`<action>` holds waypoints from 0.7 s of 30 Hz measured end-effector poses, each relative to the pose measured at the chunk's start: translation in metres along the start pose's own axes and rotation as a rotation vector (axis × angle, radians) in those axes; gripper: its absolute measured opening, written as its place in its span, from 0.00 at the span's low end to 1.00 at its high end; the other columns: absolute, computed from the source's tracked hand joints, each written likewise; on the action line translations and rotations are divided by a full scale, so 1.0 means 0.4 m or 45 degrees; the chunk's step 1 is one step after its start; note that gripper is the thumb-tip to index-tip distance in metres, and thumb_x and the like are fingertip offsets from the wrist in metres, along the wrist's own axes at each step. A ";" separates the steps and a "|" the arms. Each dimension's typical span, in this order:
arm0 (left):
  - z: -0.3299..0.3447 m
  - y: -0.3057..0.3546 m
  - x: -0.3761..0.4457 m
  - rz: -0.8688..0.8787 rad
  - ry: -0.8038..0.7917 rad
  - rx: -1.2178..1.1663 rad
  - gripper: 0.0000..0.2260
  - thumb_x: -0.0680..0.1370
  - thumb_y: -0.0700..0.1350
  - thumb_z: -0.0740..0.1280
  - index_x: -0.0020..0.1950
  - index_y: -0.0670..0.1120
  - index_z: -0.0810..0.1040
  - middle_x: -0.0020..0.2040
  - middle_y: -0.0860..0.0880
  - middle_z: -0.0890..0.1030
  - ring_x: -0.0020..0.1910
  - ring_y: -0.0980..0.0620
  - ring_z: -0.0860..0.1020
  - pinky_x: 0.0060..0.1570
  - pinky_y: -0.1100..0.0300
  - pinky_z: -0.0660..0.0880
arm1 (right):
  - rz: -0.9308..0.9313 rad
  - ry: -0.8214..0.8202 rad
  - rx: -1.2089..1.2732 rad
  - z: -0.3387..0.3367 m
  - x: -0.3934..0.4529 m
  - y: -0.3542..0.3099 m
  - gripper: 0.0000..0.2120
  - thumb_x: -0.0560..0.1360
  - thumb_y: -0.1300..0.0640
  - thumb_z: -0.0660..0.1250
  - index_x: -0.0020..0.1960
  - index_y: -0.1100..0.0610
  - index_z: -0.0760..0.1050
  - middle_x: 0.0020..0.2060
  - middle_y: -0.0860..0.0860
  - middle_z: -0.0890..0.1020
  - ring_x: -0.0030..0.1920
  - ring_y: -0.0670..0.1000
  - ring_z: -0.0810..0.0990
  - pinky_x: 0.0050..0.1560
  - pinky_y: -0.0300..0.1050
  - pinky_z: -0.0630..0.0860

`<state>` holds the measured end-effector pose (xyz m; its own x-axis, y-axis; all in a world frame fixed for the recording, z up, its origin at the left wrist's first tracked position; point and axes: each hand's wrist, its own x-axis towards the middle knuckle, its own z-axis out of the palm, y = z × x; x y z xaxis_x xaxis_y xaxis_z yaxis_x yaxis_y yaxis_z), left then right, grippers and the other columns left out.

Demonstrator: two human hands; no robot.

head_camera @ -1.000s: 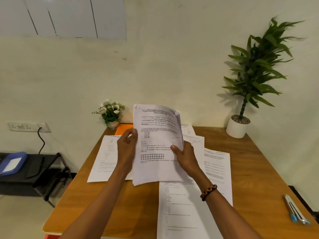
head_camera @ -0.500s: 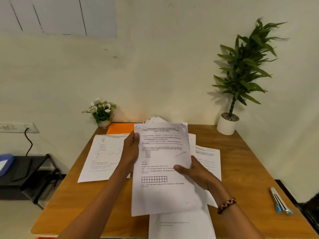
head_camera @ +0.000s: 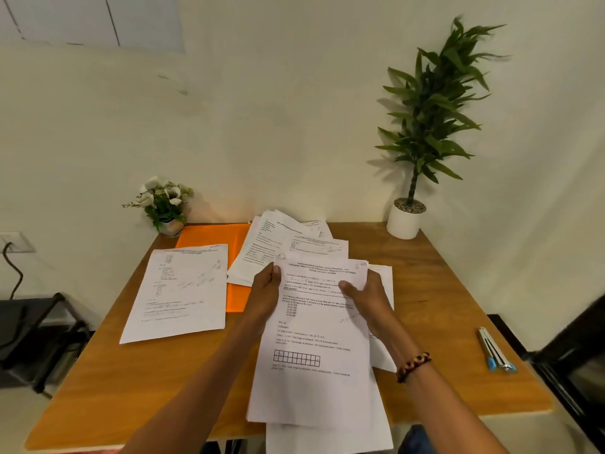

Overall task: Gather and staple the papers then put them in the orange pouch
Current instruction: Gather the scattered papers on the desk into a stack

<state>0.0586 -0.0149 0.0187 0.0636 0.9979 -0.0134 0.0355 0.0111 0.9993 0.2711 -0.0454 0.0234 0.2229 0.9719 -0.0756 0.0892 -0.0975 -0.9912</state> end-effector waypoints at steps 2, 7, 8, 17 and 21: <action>0.016 -0.002 -0.008 -0.002 -0.032 0.037 0.17 0.86 0.51 0.55 0.75 0.52 0.68 0.61 0.63 0.75 0.48 0.67 0.77 0.38 0.72 0.76 | 0.017 0.024 -0.055 -0.006 -0.004 0.018 0.22 0.79 0.62 0.71 0.71 0.55 0.71 0.64 0.49 0.81 0.65 0.53 0.80 0.64 0.56 0.78; 0.037 -0.006 0.010 0.034 -0.063 0.176 0.17 0.86 0.52 0.55 0.72 0.51 0.71 0.64 0.56 0.75 0.57 0.58 0.77 0.45 0.68 0.73 | 0.046 0.078 -0.063 -0.031 -0.009 0.025 0.23 0.79 0.62 0.70 0.72 0.55 0.68 0.64 0.47 0.78 0.65 0.51 0.77 0.65 0.54 0.77; 0.041 -0.004 0.018 0.051 -0.065 0.198 0.17 0.86 0.52 0.55 0.72 0.50 0.72 0.65 0.55 0.76 0.60 0.55 0.77 0.46 0.67 0.73 | 0.053 0.082 -0.042 -0.039 -0.004 0.025 0.22 0.79 0.62 0.70 0.70 0.55 0.69 0.63 0.47 0.79 0.64 0.51 0.78 0.64 0.53 0.77; 0.113 0.038 0.111 -0.064 -0.189 0.416 0.18 0.86 0.53 0.55 0.72 0.49 0.74 0.68 0.49 0.77 0.60 0.49 0.76 0.58 0.53 0.73 | 0.098 0.143 0.170 -0.111 -0.021 0.029 0.19 0.77 0.66 0.71 0.67 0.57 0.75 0.60 0.52 0.84 0.60 0.54 0.83 0.60 0.56 0.81; 0.157 0.033 0.135 -0.147 -0.269 0.680 0.20 0.86 0.50 0.54 0.76 0.46 0.69 0.76 0.44 0.70 0.72 0.42 0.70 0.67 0.50 0.67 | 0.230 0.086 0.378 -0.139 -0.061 0.054 0.20 0.74 0.71 0.72 0.63 0.56 0.76 0.59 0.54 0.85 0.60 0.56 0.83 0.62 0.62 0.79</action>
<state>0.1253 0.0352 0.0291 0.2248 0.9572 -0.1821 0.5481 0.0303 0.8359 0.3217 -0.0831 0.0099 0.2741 0.9272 -0.2552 -0.2412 -0.1906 -0.9516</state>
